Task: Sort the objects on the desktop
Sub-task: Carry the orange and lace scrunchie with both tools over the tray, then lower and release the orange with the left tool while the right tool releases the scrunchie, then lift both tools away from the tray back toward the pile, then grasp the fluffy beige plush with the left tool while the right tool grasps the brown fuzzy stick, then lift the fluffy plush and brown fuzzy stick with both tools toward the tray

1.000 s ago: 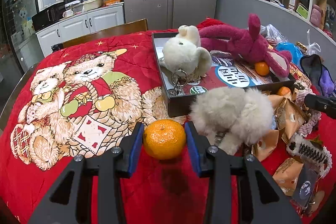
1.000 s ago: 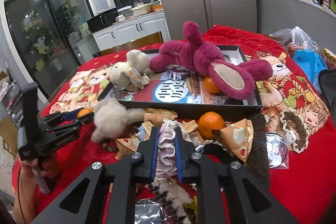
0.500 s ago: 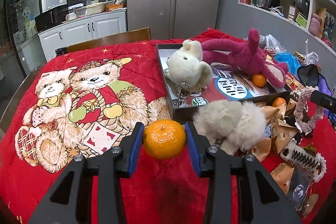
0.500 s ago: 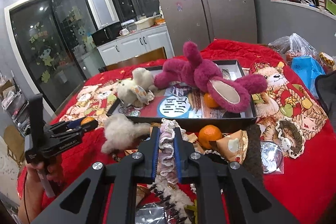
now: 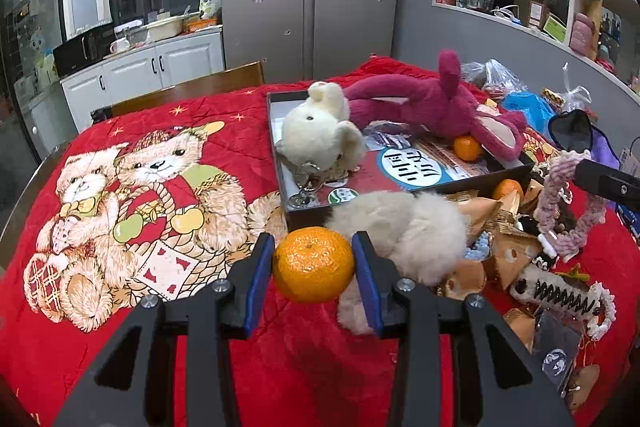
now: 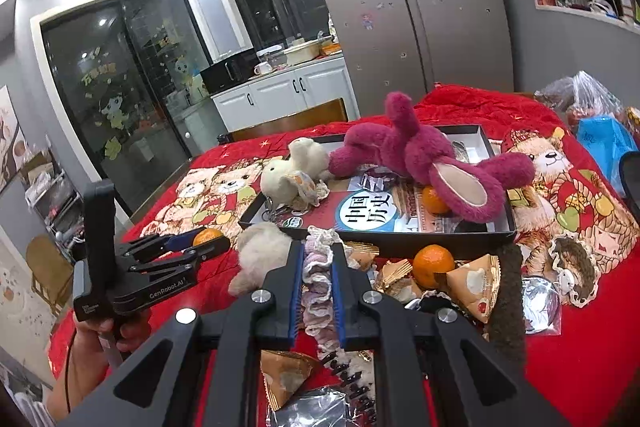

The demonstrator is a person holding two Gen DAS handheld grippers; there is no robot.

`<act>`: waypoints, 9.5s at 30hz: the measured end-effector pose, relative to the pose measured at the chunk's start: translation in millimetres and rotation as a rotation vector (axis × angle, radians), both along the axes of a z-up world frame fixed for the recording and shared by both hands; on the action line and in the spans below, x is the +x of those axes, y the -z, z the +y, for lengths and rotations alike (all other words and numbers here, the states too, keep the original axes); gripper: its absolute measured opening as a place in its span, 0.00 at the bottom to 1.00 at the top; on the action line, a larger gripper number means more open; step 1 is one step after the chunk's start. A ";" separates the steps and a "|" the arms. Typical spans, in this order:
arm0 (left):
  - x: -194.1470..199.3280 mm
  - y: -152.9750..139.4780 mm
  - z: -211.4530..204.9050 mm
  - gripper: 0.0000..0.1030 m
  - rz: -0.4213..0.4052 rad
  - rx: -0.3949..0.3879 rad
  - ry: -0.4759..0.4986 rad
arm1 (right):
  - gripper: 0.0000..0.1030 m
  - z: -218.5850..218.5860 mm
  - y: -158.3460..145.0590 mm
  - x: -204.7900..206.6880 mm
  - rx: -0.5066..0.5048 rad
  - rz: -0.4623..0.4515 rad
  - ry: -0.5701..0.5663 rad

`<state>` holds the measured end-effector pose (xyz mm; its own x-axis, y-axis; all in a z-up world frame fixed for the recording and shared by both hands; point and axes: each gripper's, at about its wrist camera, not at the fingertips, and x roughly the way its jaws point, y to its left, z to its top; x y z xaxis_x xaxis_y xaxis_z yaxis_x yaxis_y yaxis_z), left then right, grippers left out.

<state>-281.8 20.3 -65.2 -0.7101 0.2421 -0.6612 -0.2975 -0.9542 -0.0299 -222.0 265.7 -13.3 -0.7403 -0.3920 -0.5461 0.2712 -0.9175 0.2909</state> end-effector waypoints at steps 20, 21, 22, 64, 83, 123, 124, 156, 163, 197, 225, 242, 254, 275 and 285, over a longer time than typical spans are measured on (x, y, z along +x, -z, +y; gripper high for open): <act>21.6 -25.4 19.7 0.40 0.079 0.005 -0.028 | 0.13 -12.7 -6.3 8.0 0.017 0.038 0.002; 21.9 -28.2 18.8 0.40 0.070 0.021 -0.033 | 0.13 -14.6 -8.9 10.3 0.022 0.043 0.002; 22.2 -32.0 17.9 0.40 0.059 0.041 -0.038 | 0.13 -17.0 -11.9 13.4 0.030 0.054 0.002; -102.1 -52.1 92.7 0.40 -0.012 0.065 0.041 | 0.14 -10.4 -39.8 -113.7 0.019 -0.046 0.083; -103.6 -21.1 117.4 0.40 -0.069 0.032 0.109 | 0.15 -12.4 -7.5 -134.5 0.074 -0.120 0.078; -105.5 -35.4 92.5 0.99 -0.033 0.068 0.042 | 0.71 -3.8 -0.1 -141.3 0.016 -0.155 0.093; -103.3 -38.1 92.1 0.99 -0.020 0.066 0.041 | 0.72 -3.2 -2.3 -140.1 0.022 -0.143 0.097; 56.6 -128.3 7.5 1.00 0.278 0.175 -0.084 | 1.00 -16.0 -117.5 21.2 0.243 0.308 0.147; 61.0 -32.0 -10.0 1.00 0.167 0.197 -0.153 | 1.00 20.4 -69.1 37.7 0.134 0.317 0.083; 20.3 15.0 56.0 0.99 0.010 -0.043 0.016 | 1.00 76.3 49.2 -27.0 0.334 -0.183 0.224; -1.3 28.2 45.0 0.18 -0.103 0.000 -0.060 | 0.35 77.3 60.1 -30.7 0.338 -0.233 0.261; 22.1 -1.7 42.1 0.16 -0.002 0.043 -0.045 | 0.35 92.2 8.5 -3.0 0.091 -0.037 0.280; 47.8 -15.6 49.9 0.16 0.090 0.026 -0.086 | 0.35 7.2 -0.1 14.1 0.062 0.073 0.094; 50.7 -14.8 50.2 0.16 0.078 0.026 -0.080 | 0.36 -7.0 13.0 12.0 0.144 0.049 0.100; 46.3 -61.5 55.0 0.16 0.116 0.107 -0.061 | 0.36 -19.9 -10.6 17.3 0.178 0.123 0.134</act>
<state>-235.5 75.4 -3.8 -0.7959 0.2604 -0.5466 -0.2463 -0.9640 -0.1006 -204.7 245.9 -2.6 -0.8441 -0.1916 -0.5008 0.1671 -0.9815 0.0938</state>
